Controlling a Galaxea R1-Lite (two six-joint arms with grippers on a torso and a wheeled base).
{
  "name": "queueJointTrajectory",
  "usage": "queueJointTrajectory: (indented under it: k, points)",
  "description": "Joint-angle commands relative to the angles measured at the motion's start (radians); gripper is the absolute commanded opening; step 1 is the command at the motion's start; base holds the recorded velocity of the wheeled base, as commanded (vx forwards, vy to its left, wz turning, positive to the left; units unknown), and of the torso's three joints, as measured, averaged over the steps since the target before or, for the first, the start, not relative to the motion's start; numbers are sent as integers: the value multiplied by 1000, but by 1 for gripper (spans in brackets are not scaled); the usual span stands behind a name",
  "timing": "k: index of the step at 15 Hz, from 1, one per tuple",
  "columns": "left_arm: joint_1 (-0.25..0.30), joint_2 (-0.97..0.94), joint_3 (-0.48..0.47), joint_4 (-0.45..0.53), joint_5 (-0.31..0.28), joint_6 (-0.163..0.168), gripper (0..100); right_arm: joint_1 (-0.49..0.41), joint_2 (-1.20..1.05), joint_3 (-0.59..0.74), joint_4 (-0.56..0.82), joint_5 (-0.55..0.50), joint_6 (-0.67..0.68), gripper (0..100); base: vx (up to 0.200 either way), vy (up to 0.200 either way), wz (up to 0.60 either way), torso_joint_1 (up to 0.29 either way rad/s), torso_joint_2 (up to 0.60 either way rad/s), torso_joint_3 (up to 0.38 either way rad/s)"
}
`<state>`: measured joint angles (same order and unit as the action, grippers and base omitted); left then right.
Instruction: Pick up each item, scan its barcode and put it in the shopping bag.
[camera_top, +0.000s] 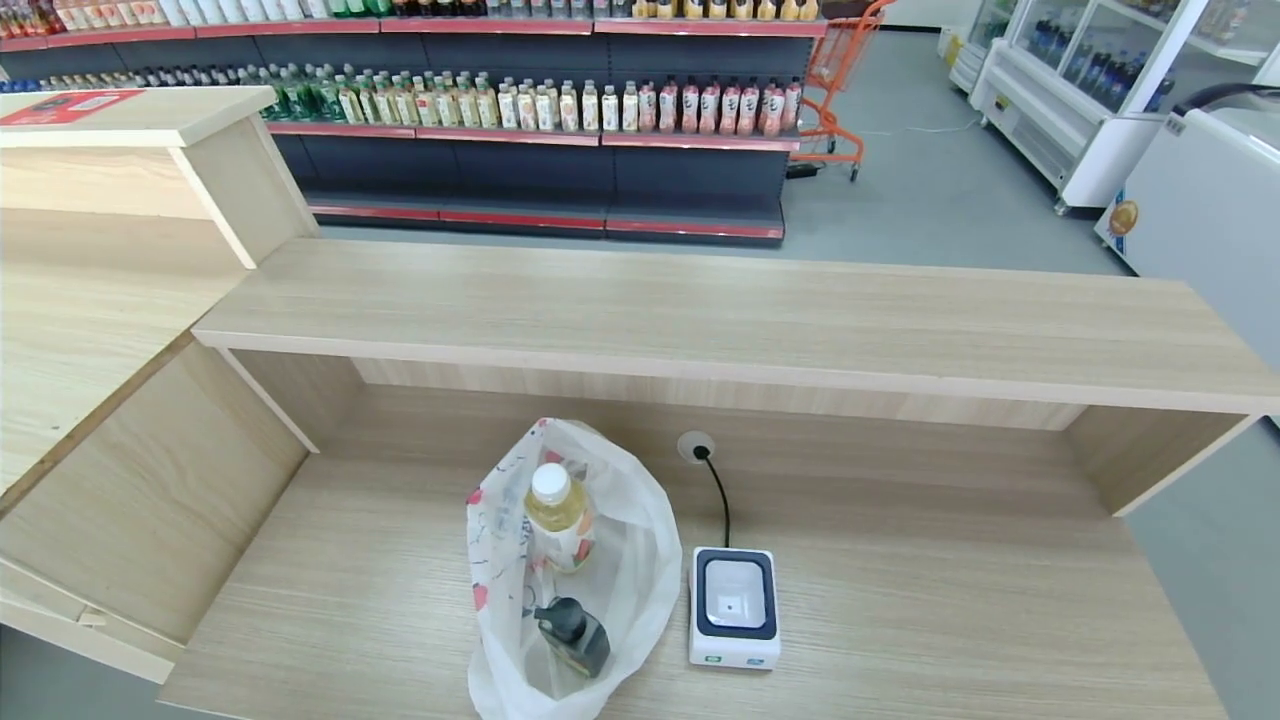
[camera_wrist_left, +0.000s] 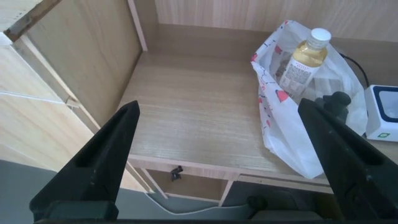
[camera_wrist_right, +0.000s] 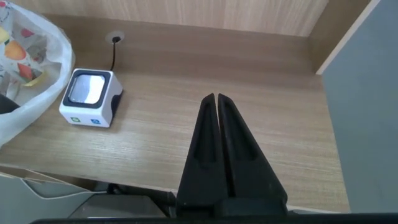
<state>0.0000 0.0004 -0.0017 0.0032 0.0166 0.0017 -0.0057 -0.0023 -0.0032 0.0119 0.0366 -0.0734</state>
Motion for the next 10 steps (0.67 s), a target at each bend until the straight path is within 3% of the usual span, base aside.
queueJointTrajectory:
  k: [1,10]
  points:
    - [0,0,0,0,0,0,100,0,2,0,0,0,-2,0,0,0,0,0,0,0]
    - [0,0,0,0,0,0,100,0,2,0,0,0,-3,0,0,0,0,0,0,0]
